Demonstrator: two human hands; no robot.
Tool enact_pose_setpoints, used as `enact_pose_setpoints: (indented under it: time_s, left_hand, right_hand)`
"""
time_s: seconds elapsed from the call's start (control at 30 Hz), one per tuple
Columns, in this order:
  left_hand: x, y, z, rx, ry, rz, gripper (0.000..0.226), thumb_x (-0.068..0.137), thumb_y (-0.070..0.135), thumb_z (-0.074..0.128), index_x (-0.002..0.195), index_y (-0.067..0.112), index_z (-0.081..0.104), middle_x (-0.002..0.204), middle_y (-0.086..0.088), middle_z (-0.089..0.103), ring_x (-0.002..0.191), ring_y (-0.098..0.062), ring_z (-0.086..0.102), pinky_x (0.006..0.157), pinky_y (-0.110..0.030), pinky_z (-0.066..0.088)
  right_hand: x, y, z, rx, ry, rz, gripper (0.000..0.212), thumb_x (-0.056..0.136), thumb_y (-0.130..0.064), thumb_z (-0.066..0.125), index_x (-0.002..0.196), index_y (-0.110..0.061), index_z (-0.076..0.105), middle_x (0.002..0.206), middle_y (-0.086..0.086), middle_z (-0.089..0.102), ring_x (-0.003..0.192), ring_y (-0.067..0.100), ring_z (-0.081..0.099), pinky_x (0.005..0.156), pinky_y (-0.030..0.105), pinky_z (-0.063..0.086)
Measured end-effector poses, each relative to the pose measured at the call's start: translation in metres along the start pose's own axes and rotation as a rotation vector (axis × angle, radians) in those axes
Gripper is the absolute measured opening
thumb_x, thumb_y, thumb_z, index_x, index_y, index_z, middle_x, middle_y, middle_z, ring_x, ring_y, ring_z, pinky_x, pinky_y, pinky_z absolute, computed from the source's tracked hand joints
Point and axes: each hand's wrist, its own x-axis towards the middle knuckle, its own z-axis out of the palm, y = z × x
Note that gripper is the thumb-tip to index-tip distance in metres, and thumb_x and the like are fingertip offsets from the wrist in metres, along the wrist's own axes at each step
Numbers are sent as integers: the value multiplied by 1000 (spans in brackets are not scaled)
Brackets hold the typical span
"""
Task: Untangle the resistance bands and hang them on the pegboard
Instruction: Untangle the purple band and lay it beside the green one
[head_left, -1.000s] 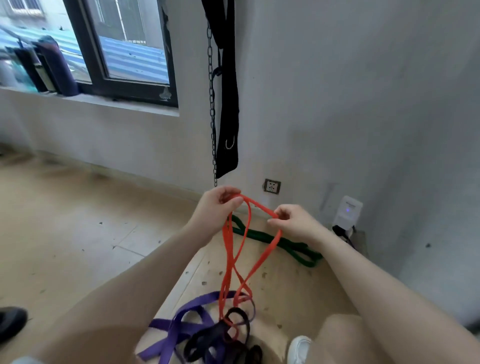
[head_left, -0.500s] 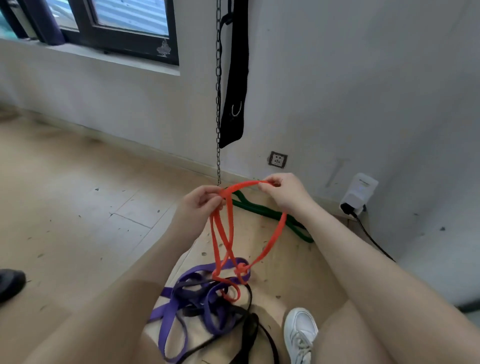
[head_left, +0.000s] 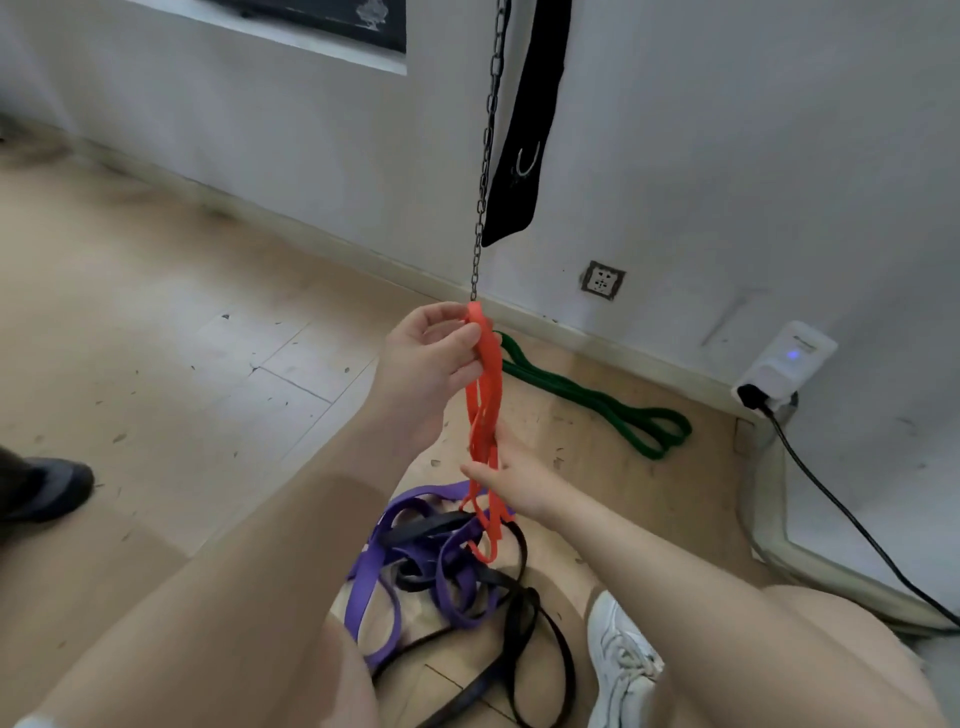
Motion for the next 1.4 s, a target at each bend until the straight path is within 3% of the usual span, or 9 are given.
enact_pose_setpoints:
  time_s: [0.1, 0.27, 0.37, 0.47, 0.73, 0.9, 1.1, 1.2, 1.4]
  left_hand:
    - [-1, 4, -6, -189, -8, -28, 11, 90, 0, 53, 97, 9, 55, 96, -13, 69, 89, -23, 70, 79, -32, 57]
    - [19, 6, -29, -324, 105, -13, 9, 92, 1, 51, 98, 7, 52, 90, -11, 69, 84, -20, 69, 70, -27, 56]
    - [37, -17, -50, 212, 195, -149, 30, 94, 20, 54, 122, 11, 49, 116, -10, 59, 105, -20, 58, 83, -29, 47]
    - [37, -55, -71, 789, 96, -400, 40, 94, 24, 51, 130, 6, 47, 105, -8, 56, 92, -20, 54, 78, -32, 45]
    - [69, -160, -87, 1243, -128, -447, 26, 92, 12, 49, 116, 6, 58, 115, -11, 62, 107, -28, 57, 89, -28, 43]
    - [58, -249, -109, 1357, -369, -536, 26, 88, 20, 57, 111, 9, 60, 112, -6, 63, 109, -24, 56, 89, -31, 41]
    - [28, -302, -119, 1347, -209, -712, 31, 86, 31, 62, 112, 17, 51, 107, -3, 60, 95, -21, 56, 78, -33, 47]
    - [20, -308, -115, 1373, -139, -719, 31, 89, 19, 54, 119, 14, 48, 113, -7, 61, 102, -26, 57, 80, -35, 47]
    - [44, -270, -109, 830, 181, -640, 22, 89, 7, 48, 101, 9, 66, 81, -2, 67, 74, -19, 60, 65, -31, 48]
  right_hand:
    - [13, 9, 12, 91, 89, 20, 39, 93, -24, 54, 131, -25, 45, 132, -4, 51, 121, 15, 49, 107, 37, 38]
    - [19, 18, 2, 117, 202, 64, 8, 96, -22, 49, 101, -18, 53, 86, -1, 61, 78, 14, 64, 68, 24, 55]
    - [24, 30, -23, 51, 360, 167, 12, 96, -24, 48, 95, -14, 54, 88, 5, 64, 79, 18, 65, 71, 30, 56]
    - [34, 57, -41, -56, 437, 342, 12, 94, -25, 52, 92, -13, 56, 87, 8, 65, 77, 23, 66, 76, 43, 57]
    - [52, 155, -42, -202, 310, 606, 26, 93, -27, 55, 73, -12, 50, 71, 4, 54, 73, 28, 54, 53, 28, 36]
    - [66, 202, -36, -348, 319, 799, 62, 87, -30, 64, 132, 5, 39, 138, 24, 42, 124, 37, 45, 97, 39, 39]
    - [73, 215, 32, -628, -39, 42, 34, 90, -16, 51, 124, -15, 57, 140, 8, 44, 128, 32, 39, 103, 42, 35]
    - [76, 218, 59, -660, -288, -14, 41, 95, -17, 43, 136, -19, 44, 148, -1, 34, 133, 24, 33, 104, 36, 30]
    - [77, 223, 60, -227, -234, 63, 30, 94, -35, 45, 114, -23, 65, 153, -5, 27, 131, 18, 38, 105, 28, 31]
